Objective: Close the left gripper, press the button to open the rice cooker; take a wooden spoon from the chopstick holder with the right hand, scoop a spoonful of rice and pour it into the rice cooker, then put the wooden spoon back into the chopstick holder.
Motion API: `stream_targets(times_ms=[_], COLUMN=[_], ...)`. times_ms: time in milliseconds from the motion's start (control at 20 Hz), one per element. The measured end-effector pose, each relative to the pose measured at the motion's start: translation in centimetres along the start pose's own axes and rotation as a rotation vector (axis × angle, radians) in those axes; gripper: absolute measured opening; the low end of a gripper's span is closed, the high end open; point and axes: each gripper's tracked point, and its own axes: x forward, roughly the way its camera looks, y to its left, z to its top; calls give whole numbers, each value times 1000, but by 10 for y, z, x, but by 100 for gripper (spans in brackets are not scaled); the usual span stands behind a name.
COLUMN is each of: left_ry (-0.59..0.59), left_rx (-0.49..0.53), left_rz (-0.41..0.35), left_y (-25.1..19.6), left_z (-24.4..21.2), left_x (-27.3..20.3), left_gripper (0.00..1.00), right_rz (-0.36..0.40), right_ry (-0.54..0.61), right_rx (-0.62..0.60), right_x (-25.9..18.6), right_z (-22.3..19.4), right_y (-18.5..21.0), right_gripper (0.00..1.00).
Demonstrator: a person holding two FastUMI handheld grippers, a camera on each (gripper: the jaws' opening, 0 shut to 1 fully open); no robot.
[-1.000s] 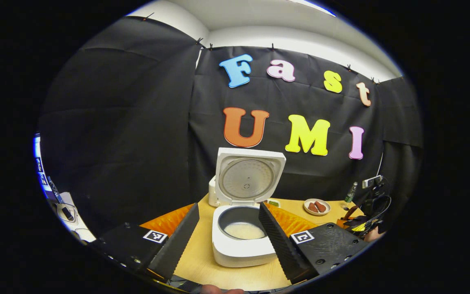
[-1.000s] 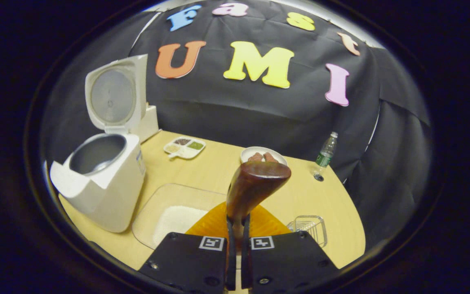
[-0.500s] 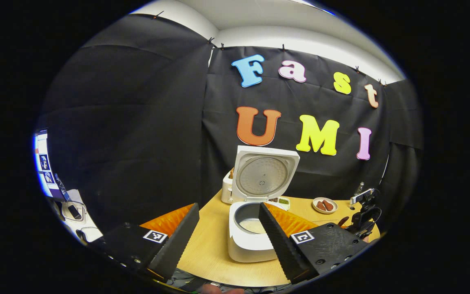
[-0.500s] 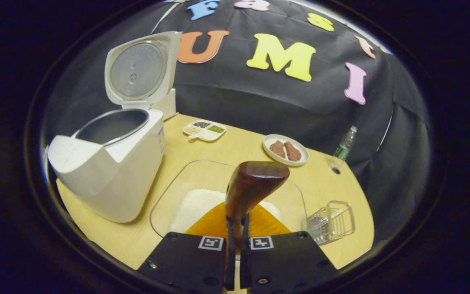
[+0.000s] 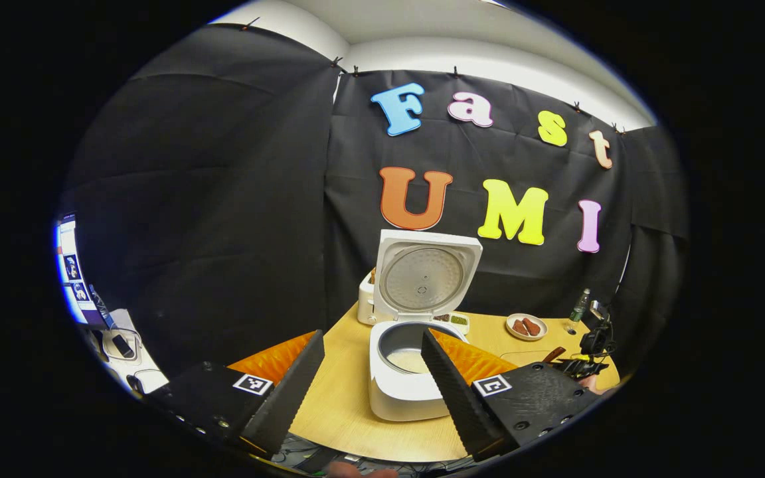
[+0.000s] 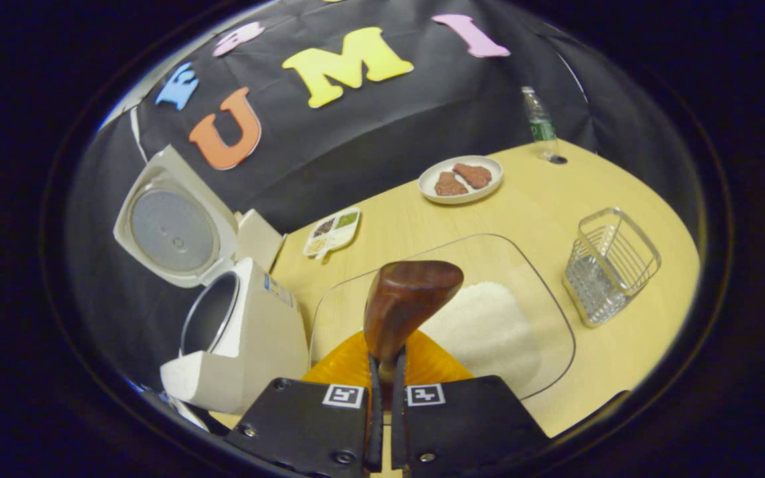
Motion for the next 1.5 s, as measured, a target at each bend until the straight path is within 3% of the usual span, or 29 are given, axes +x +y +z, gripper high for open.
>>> stream_targets(times_ms=[500, 850, 1200, 1500], left_ry=[-10, -31, -60, -92], left_rx=[20, 35, 60, 54], left_rz=[-31, -91, -124, -117], left_y=[-34, -62, -60, -37], left_z=[7, 14, 8, 10], left_x=[-8, -2, 4, -12], left_gripper=[94, 94, 94, 94], right_rz=[124, 239, 298, 383], right_ry=[-44, -142, -217, -210], right_rx=[390, 605, 569, 448], right_x=[-15, -60, -118, -114], right_z=[32, 75, 130, 153], right_y=[-38, -57, -15, 83], right_gripper=[10, 10, 10, 10])
